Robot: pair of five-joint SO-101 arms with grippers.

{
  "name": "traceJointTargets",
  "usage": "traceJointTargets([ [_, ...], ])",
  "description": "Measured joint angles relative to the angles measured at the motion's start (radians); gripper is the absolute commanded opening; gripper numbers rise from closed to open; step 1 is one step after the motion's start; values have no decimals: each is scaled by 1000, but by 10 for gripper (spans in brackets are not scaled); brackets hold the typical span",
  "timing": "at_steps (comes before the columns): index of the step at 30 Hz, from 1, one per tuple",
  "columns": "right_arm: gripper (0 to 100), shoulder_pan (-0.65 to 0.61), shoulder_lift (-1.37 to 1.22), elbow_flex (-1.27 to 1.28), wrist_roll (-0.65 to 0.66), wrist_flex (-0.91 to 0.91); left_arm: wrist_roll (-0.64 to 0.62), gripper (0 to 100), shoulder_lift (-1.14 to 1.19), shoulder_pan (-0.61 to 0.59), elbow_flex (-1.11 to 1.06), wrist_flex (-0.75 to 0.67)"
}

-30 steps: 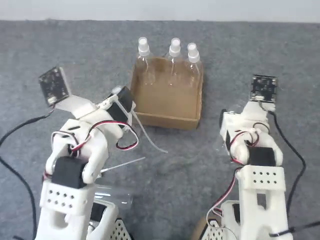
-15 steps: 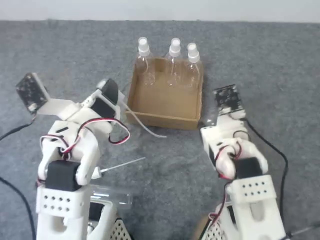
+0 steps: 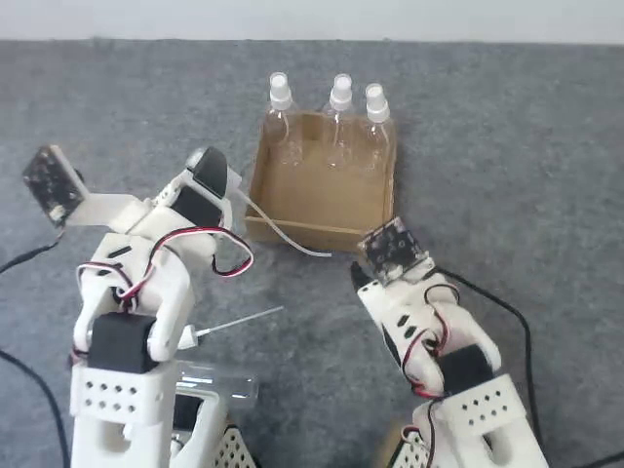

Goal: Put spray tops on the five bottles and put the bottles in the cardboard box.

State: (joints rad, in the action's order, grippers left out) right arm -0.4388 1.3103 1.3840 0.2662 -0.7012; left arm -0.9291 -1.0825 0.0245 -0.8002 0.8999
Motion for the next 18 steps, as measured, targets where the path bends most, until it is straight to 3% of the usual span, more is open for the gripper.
traceJointTargets([
  [8, 30, -124, 158, 114, 89, 11, 0, 11, 0, 2, 0, -2],
  [18, 34, -167, 259, 186, 94, 40, -2, 11, -18, 3, 0, 12],
])
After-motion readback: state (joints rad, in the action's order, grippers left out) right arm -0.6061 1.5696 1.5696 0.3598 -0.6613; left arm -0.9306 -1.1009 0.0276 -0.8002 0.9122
